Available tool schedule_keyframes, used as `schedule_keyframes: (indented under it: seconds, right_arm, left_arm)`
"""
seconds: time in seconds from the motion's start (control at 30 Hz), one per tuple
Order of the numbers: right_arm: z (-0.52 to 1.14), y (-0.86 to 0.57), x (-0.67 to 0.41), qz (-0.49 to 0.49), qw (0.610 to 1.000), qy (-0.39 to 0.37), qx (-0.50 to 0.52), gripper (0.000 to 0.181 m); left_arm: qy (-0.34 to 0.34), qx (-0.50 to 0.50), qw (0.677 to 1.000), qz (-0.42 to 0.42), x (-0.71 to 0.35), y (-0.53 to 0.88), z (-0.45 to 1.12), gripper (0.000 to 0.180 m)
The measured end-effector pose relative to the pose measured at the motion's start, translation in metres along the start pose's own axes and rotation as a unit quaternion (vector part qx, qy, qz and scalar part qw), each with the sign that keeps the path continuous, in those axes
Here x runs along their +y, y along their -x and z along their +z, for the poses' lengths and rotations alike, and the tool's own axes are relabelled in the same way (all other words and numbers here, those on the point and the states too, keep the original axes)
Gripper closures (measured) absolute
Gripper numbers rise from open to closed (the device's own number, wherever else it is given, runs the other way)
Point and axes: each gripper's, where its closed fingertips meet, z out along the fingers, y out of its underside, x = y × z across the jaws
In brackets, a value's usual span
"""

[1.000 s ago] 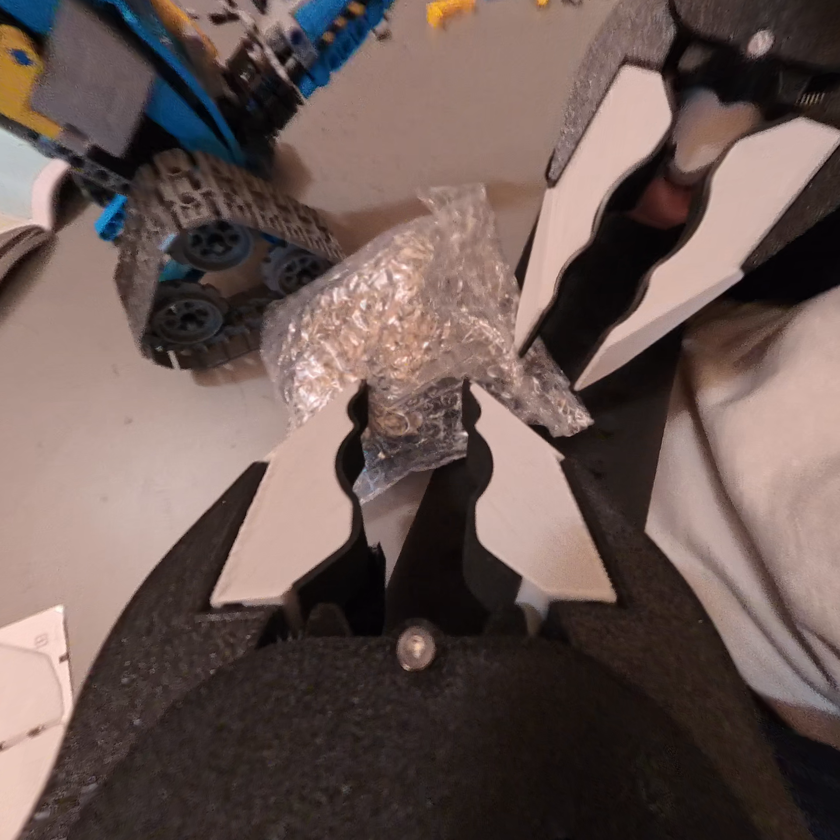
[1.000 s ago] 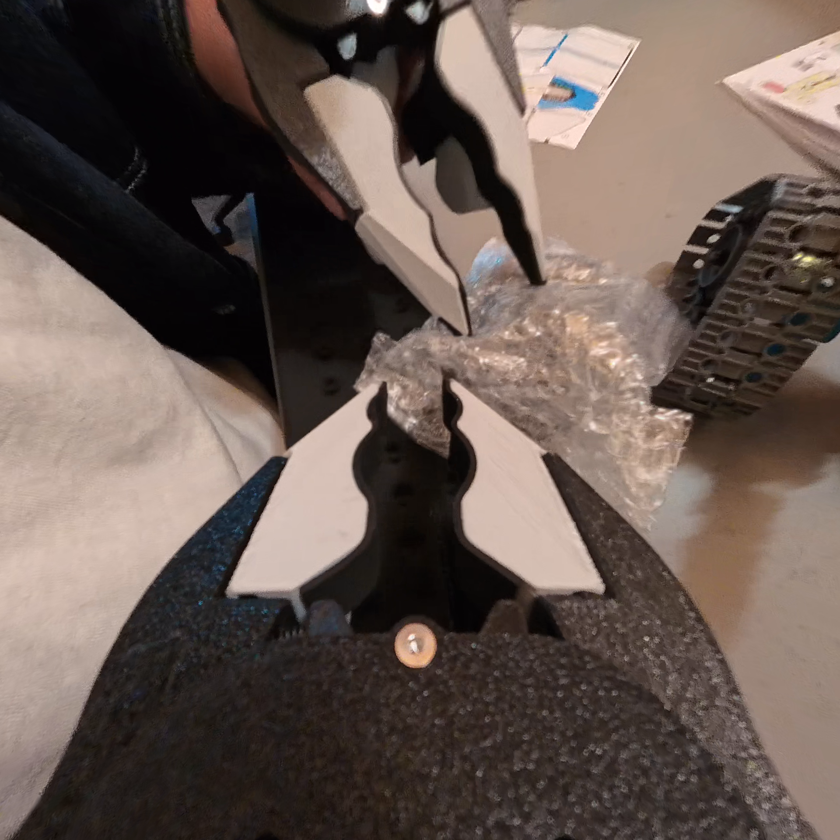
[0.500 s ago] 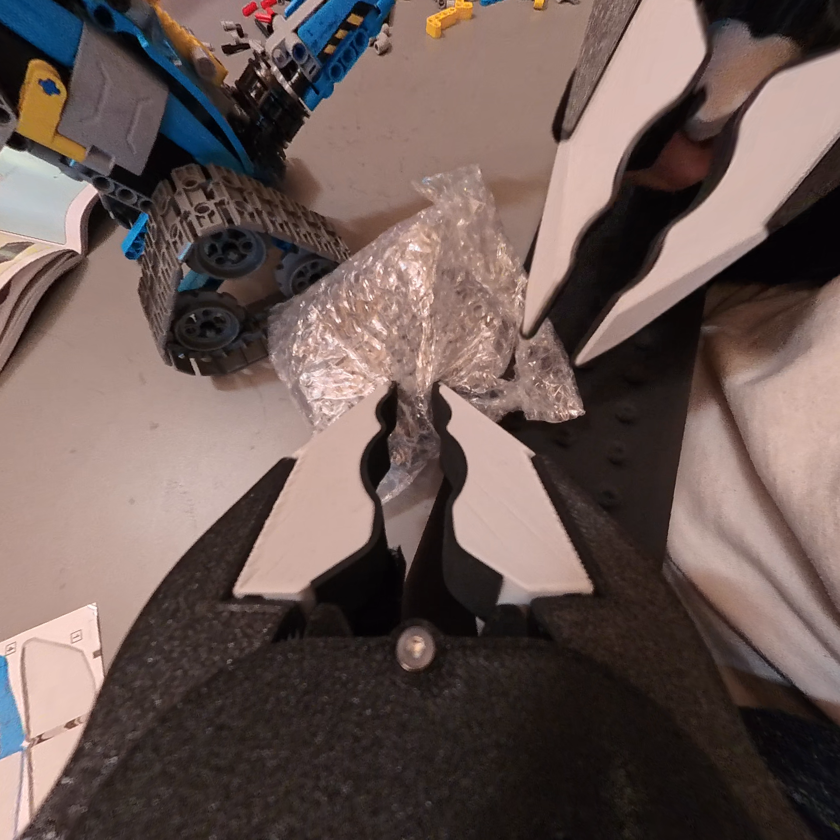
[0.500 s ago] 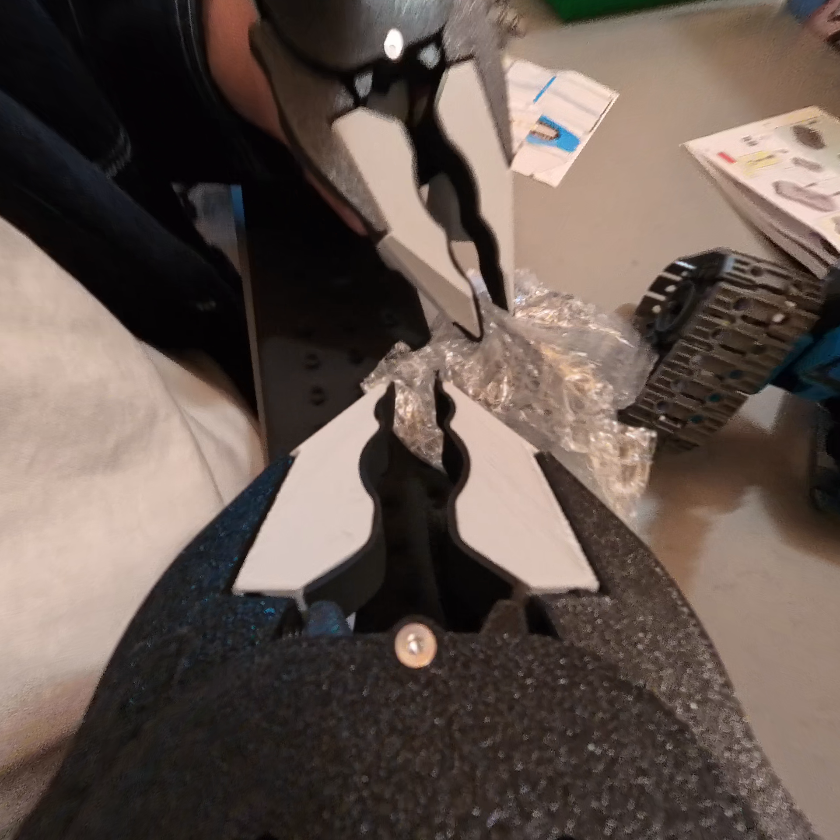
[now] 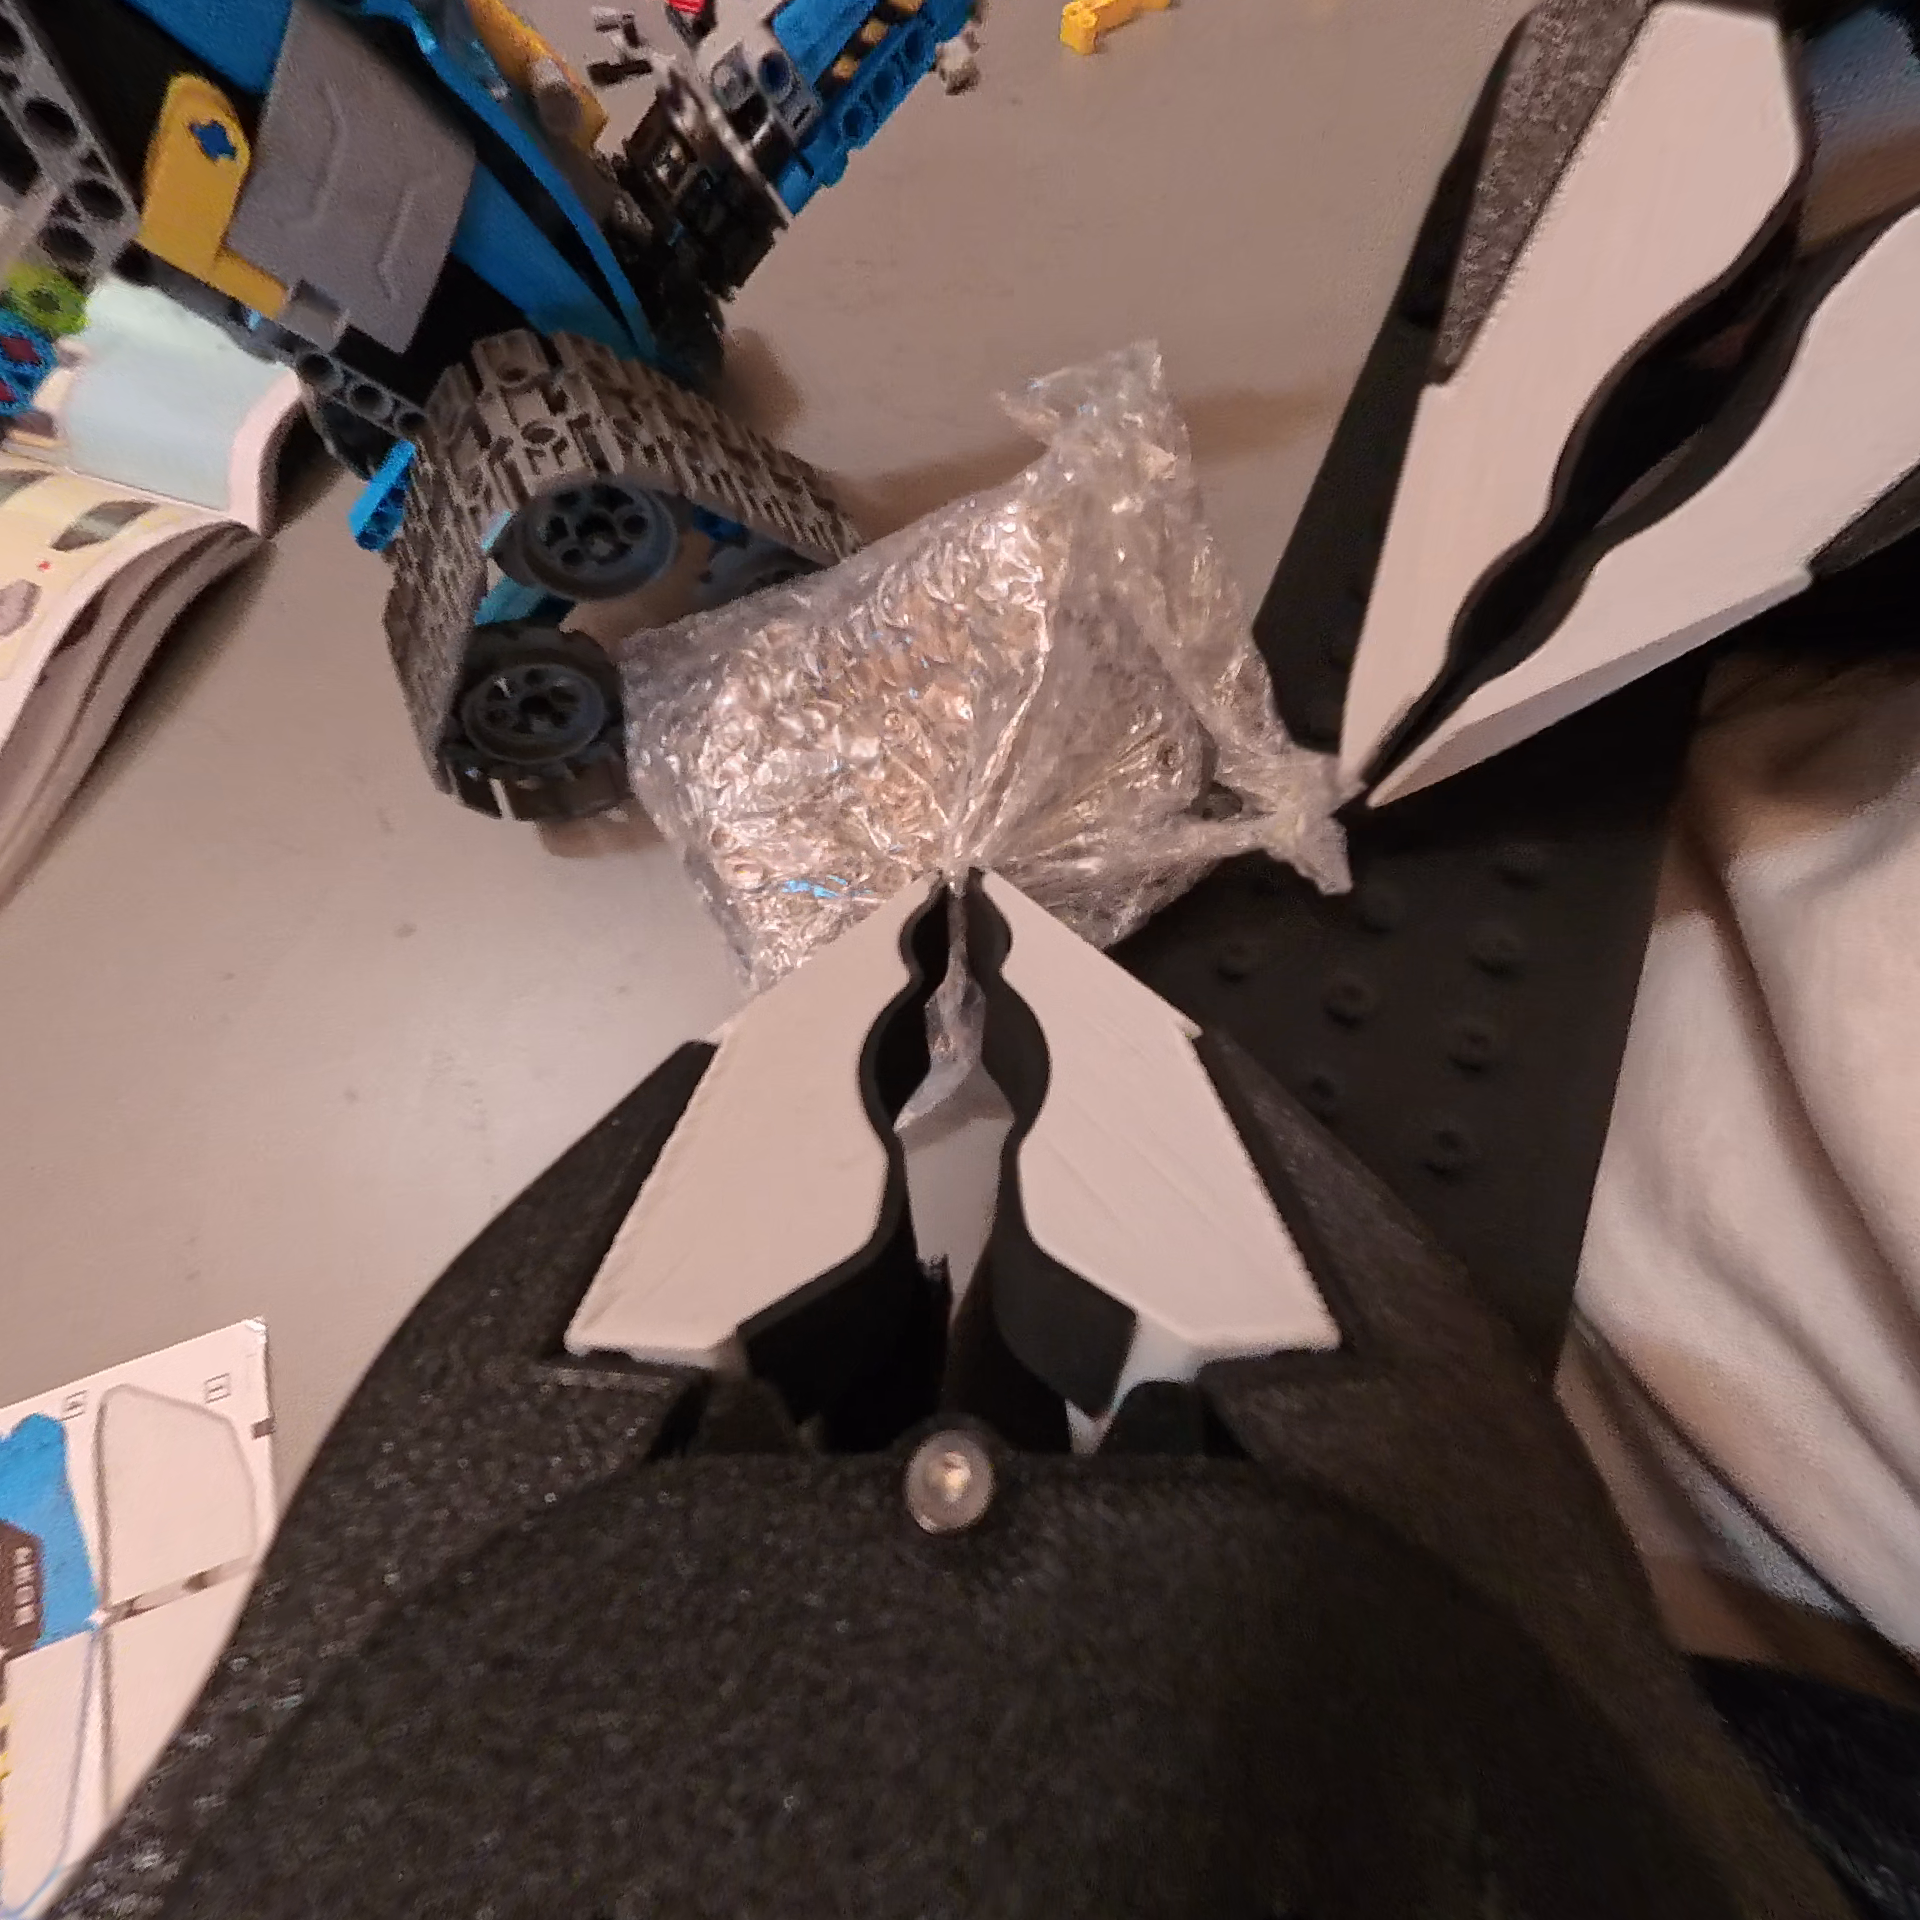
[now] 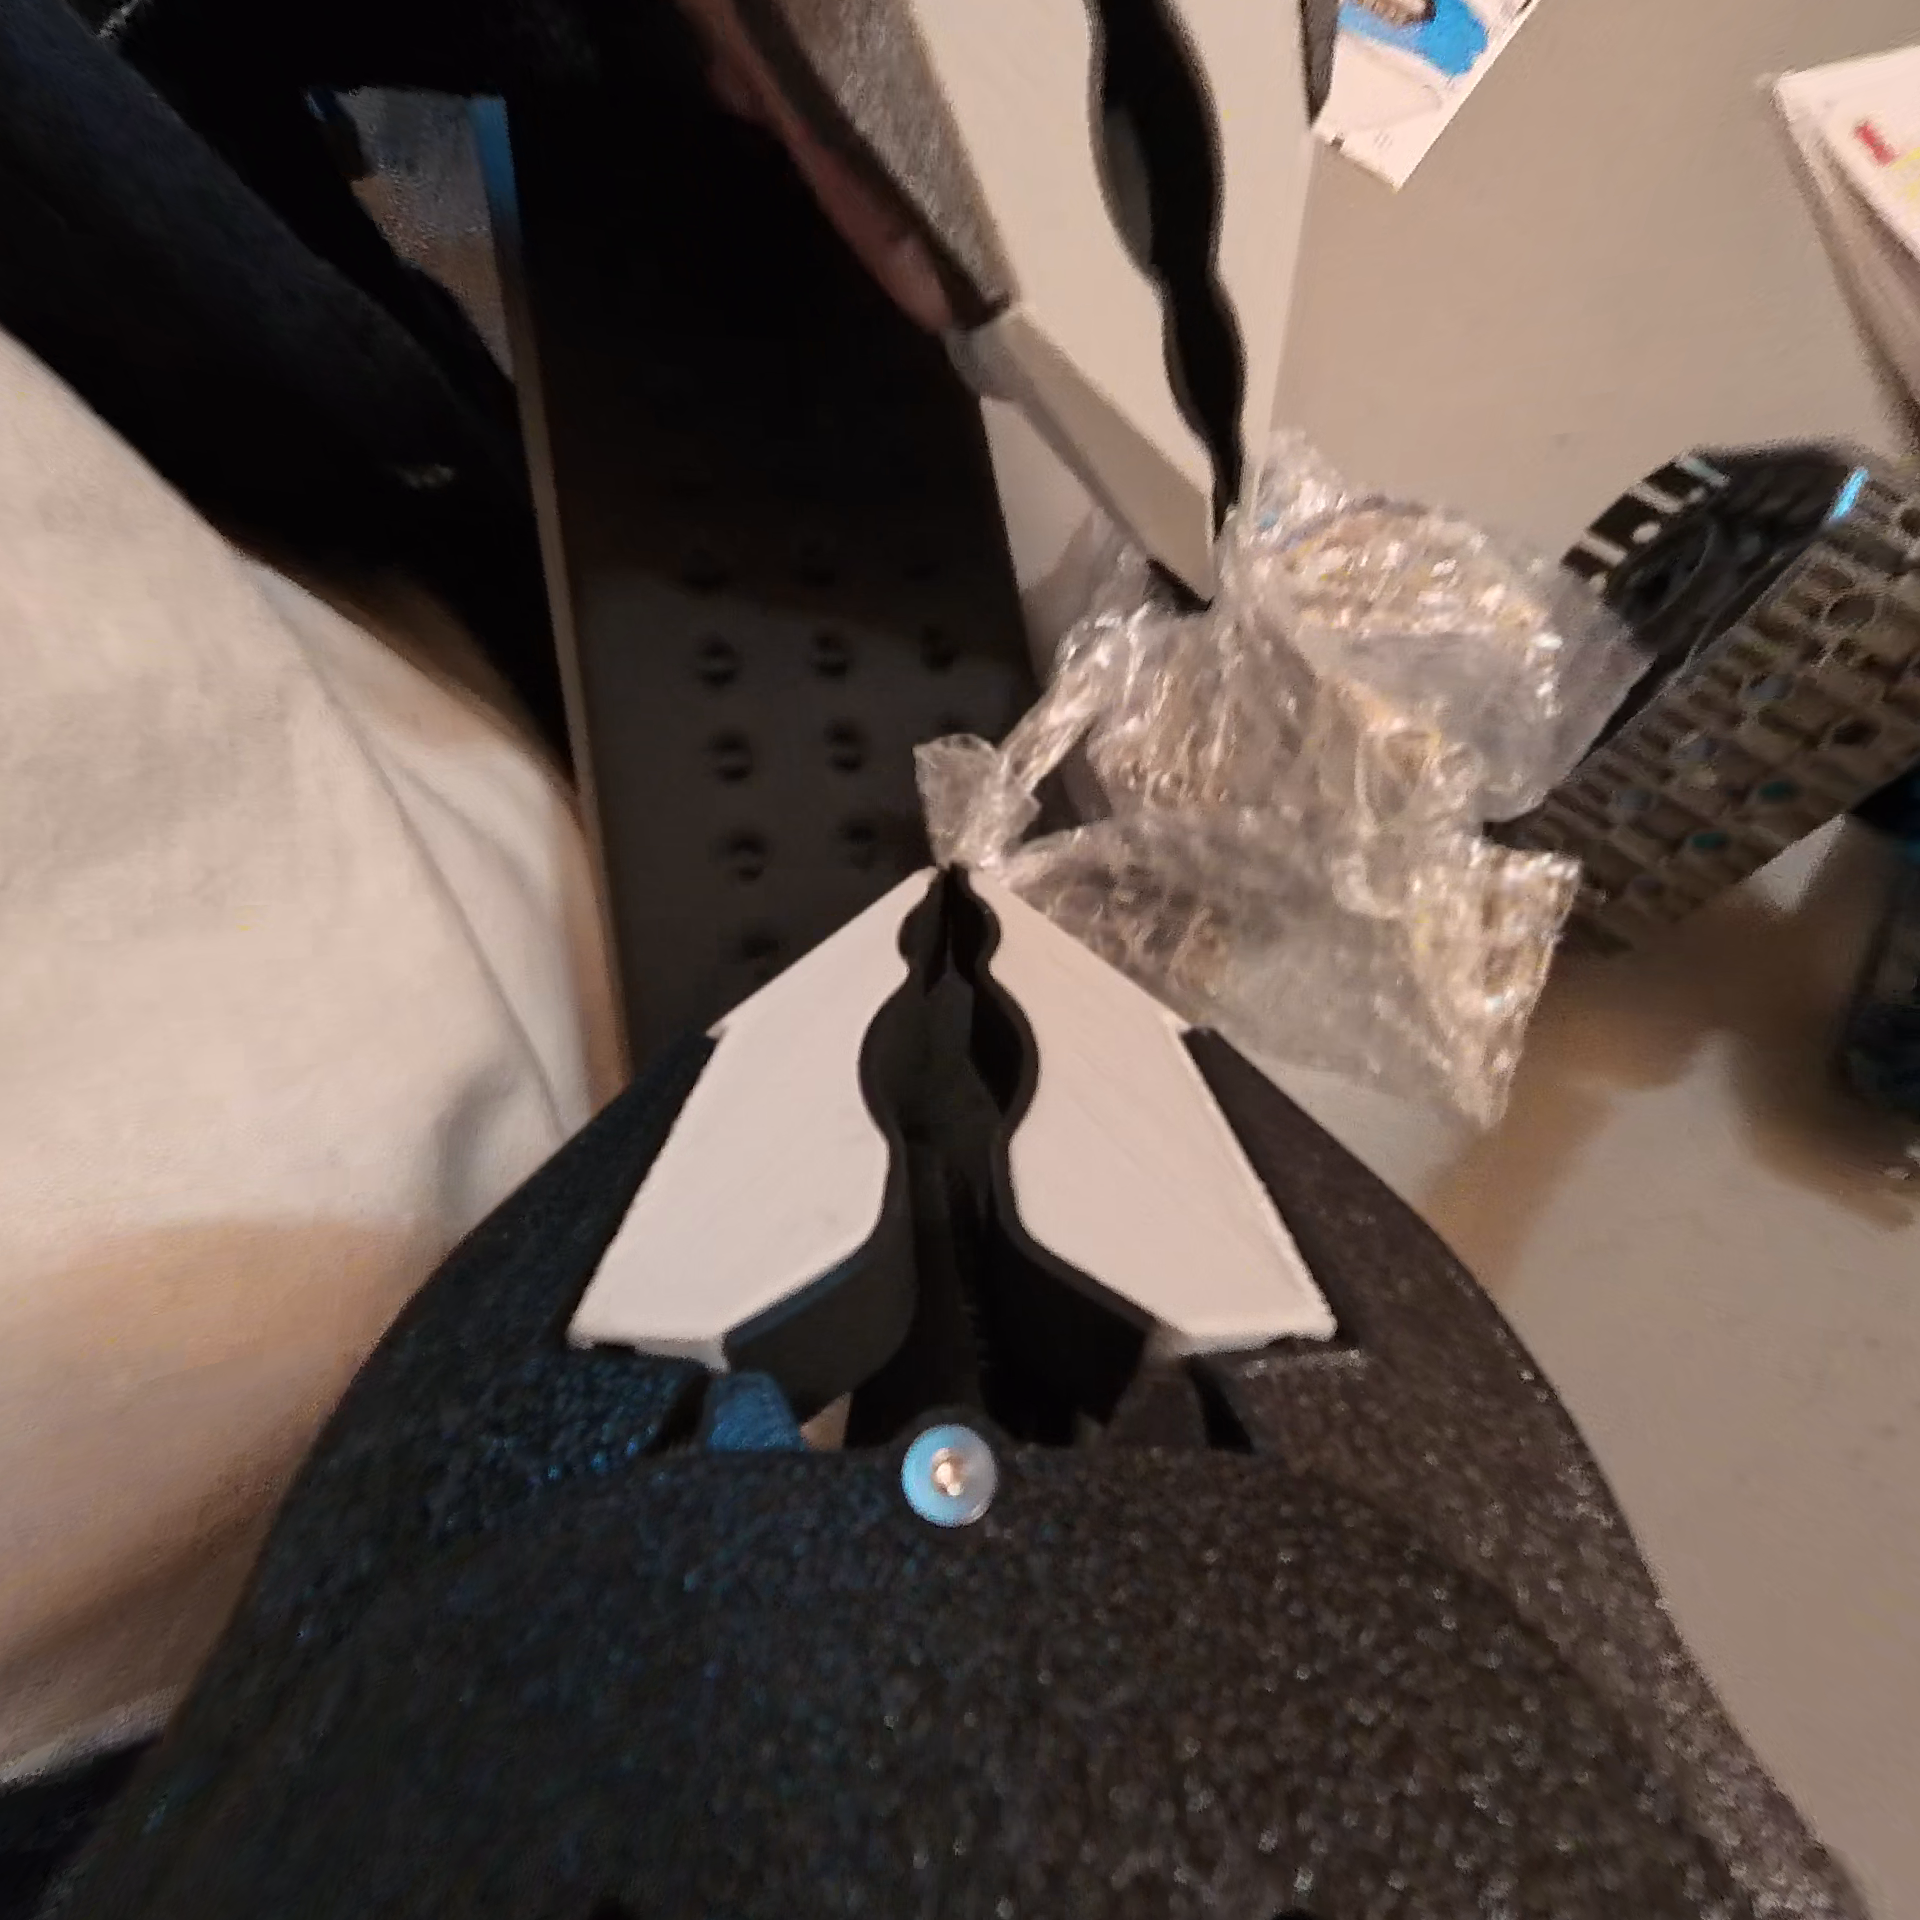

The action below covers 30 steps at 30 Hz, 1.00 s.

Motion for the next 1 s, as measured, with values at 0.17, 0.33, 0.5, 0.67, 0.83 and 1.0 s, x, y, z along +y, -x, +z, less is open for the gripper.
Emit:
schedule_keyframes:
  seconds: [0.17,0.33,0.5,0.67,0.83,1.0]
  right_arm:
    - [-0.015,-0.001,0.006,0.049,0.998,-0.028,-0.019,0.181]
    - [-0.036,-0.008,-0.02,0.043,0.994,-0.099,-0.025,0.165]
    - [-0.043,-0.047,-0.031,0.154,0.978,-0.142,0.023,0.128]
    - [-0.025,-0.038,-0.033,0.208,0.967,-0.144,0.038,0.118]
    - [-0.005,-0.038,-0.008,0.157,0.98,-0.063,0.104,0.113]
    - [-0.007,-0.037,-0.007,0.141,0.982,-0.07,0.101,0.132]
  left_arm:
    - [0.007,0.019,1.0,0.02,-0.001,-0.009,-0.003,0.18]
    - [-0.028,0.035,0.999,0.007,-0.019,-0.017,-0.015,0.179]
    - [-0.068,0.041,0.996,-0.041,-0.04,-0.02,-0.029,0.179]
    - [-0.056,0.039,0.993,-0.097,-0.04,-0.018,-0.027,0.18]
    - [-0.046,0.065,0.987,-0.14,-0.035,-0.027,-0.021,0.18]
    - [-0.025,0.055,0.99,-0.131,-0.025,-0.024,-0.023,0.18]
